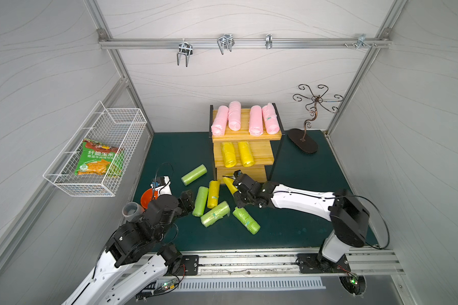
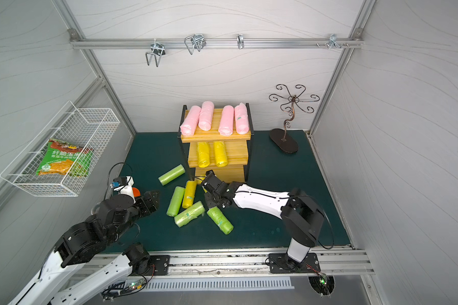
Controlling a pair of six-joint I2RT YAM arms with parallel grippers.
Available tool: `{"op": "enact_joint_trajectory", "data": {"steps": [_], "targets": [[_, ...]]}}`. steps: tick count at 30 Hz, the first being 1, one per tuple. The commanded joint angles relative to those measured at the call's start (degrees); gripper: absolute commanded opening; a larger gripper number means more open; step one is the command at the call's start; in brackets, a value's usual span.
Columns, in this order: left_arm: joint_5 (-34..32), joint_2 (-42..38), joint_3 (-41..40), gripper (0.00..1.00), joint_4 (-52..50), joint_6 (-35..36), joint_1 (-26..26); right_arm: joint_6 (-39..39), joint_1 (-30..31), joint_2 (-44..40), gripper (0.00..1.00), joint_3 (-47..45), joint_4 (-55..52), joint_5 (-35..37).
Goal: Sort the rolls of trash bags by color and place them on the shelf
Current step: Pick up the roll of trash bags from the center of the board, then place the roll of trash bags on the shelf.
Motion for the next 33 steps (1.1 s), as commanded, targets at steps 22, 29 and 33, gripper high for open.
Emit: {"op": "enact_joint_trajectory", "data": {"steps": [22, 29, 33], "targets": [[0.9, 1.5, 0.5, 0.81, 4.3, 0.1, 0.2, -4.0, -1.2, -32.8, 0.00, -1.5, -11.4, 12.9], [0.6, 1.0, 0.7, 0.81, 3.8, 0.0, 0.3, -3.5, -5.3, -27.9, 0.00, 2.6, -16.7, 10.8], [0.5, 0.8, 0.7, 0.81, 3.4, 0.0, 0.2, -2.1, -5.6, -26.1, 0.00, 3.2, -17.9, 10.2]]}}
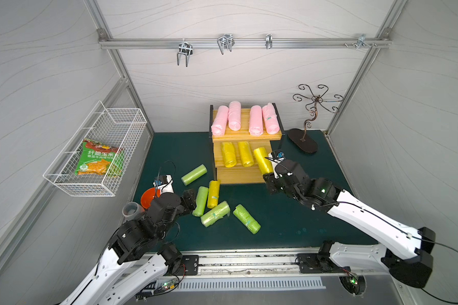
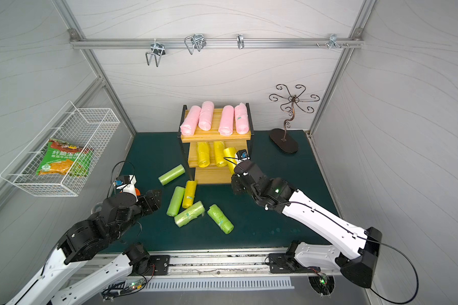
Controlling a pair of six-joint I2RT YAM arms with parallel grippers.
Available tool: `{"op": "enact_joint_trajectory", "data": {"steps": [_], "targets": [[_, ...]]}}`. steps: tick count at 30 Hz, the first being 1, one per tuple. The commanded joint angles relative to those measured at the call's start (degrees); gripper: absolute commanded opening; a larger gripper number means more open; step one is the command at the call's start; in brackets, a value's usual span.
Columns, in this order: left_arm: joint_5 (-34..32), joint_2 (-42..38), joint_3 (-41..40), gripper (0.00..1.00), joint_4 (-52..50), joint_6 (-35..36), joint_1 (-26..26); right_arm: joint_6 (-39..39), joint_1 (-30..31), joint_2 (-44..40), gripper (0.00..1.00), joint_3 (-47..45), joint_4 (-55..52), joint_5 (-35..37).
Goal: Sort the rolls of trash bags by color and place them on the shelf
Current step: Place the roll of trash bags on the shelf.
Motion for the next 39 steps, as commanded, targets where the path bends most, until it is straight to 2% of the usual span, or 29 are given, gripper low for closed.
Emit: {"op": "enact_joint_trajectory", "data": {"steps": [1, 5, 11, 18, 26, 39], "targets": [[-0.1, -0.5, 0.7, 0.81, 2.4, 0.0, 0.2, 1.3, -0.2, 0.8, 0.00, 1.7, -2.0, -0.1], [0.2, -0.1, 0.3, 0.81, 3.1, -0.1, 0.3, 1.5, -1.5, 2.8, 0.00, 2.1, -0.4, 0.1], [0.5, 0.4, 0.5, 0.81, 3.1, -0.1, 0.2, 1.8, -6.1, 10.2, 0.00, 5.6, 1.5, -1.2], [-0.4, -0.7, 0.4, 0.81, 2.4, 0.2, 0.3, 1.3, -7.7, 17.6, 0.00, 11.3, 2.8, -0.8], [-0.2, -0.6, -0.2, 0.81, 2.5, 0.1, 0.3, 0.5, -7.8, 21.0, 0.00, 13.4, 6.3, 3.6], [-0.6, -1.0, -0.3, 0.81, 2.2, 0.2, 0.2, 1.0, -7.8, 23.2, 0.02, 11.9, 12.4, 9.0]]}}
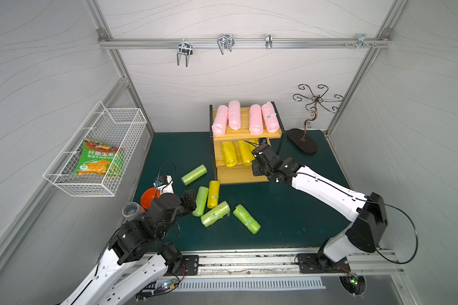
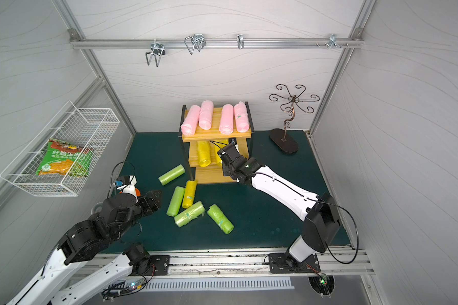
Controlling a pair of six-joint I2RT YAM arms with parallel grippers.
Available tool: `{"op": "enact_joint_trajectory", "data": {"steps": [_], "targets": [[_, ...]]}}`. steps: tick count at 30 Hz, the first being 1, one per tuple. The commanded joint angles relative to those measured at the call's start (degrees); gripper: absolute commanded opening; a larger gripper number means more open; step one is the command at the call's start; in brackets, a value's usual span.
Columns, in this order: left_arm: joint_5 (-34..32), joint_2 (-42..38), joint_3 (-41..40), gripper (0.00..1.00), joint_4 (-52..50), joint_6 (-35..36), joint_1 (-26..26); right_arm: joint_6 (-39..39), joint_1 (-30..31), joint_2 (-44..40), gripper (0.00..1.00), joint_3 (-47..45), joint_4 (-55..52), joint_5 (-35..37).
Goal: Sort the rolls of trash bags by color and place them on the shelf
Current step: Place the roll of trash bags on the shelf.
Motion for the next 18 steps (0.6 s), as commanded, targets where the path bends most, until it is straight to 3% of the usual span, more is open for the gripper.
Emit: {"op": "enact_joint_trajectory", "data": {"steps": [1, 12, 18], "targets": [[-1.0, -0.6, 0.1, 0.81, 2.3, 0.3, 0.3, 0.0, -0.4, 0.2, 0.03, 0.0, 7.0, 3.2], [-1.2, -0.2, 0.3, 0.81, 2.3, 0.7, 0.2, 0.9, -0.4, -3.0, 0.41, -6.1, 14.0, 3.9], [-1.1, 0.2, 0.4, 0.81, 2.6, 0.7, 0.3, 0.1, -0.1, -6.0, 0.44, -8.4, 17.0, 4.7]]}}
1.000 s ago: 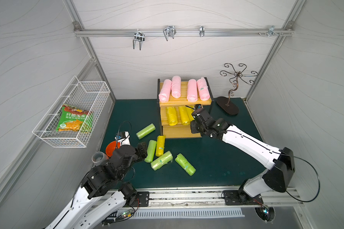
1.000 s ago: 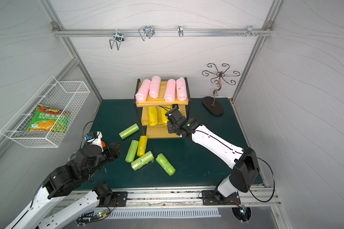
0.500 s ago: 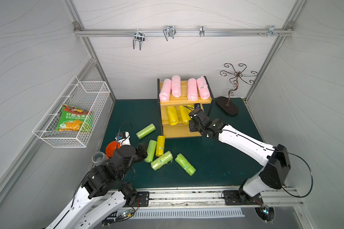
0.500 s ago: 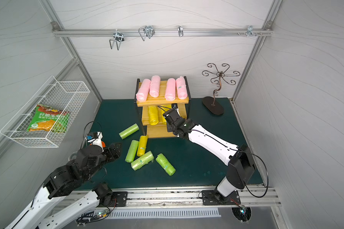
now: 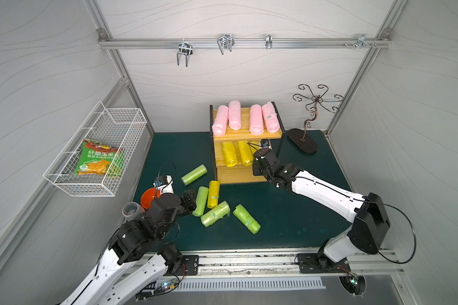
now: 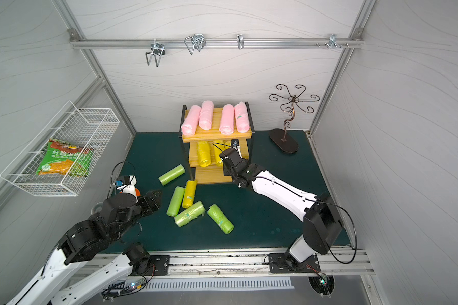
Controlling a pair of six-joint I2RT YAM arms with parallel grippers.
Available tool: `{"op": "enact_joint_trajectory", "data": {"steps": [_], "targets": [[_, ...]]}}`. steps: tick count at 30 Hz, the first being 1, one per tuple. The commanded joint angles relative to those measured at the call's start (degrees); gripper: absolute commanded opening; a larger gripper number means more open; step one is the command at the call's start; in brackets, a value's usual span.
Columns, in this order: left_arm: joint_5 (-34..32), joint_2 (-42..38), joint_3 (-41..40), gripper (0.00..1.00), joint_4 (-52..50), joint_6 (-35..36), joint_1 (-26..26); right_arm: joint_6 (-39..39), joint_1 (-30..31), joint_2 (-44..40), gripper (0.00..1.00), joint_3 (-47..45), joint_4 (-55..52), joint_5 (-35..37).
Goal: Sort the rolls of trash bags by color and place them on the shelf
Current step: Place the roll of trash bags on the shelf.
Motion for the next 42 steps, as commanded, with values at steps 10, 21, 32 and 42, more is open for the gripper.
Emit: {"op": "enact_joint_trajectory", "data": {"steps": [10, 21, 32, 42], "targets": [[-0.6, 0.2, 0.0, 0.81, 2.5, 0.3, 0.2, -3.9, -0.1, -4.7, 0.51, -0.8, 8.6, -0.9], [-1.0, -0.5, -0.4, 0.81, 2.0, 0.1, 0.2, -4.2, -1.3, -4.0, 0.51, -2.5, 10.7, -2.1], [-0.9, -0.6, -0.6, 0.81, 2.0, -0.1, 0.2, -4.7, -1.2, -12.7, 0.52, -3.2, 5.5, -4.3], [-0.4, -0.5, -0.9, 0.81, 2.5, -0.6, 0.3, -0.5, -2.5, -25.1, 0.01, -10.3, -4.6, -13.5]]}}
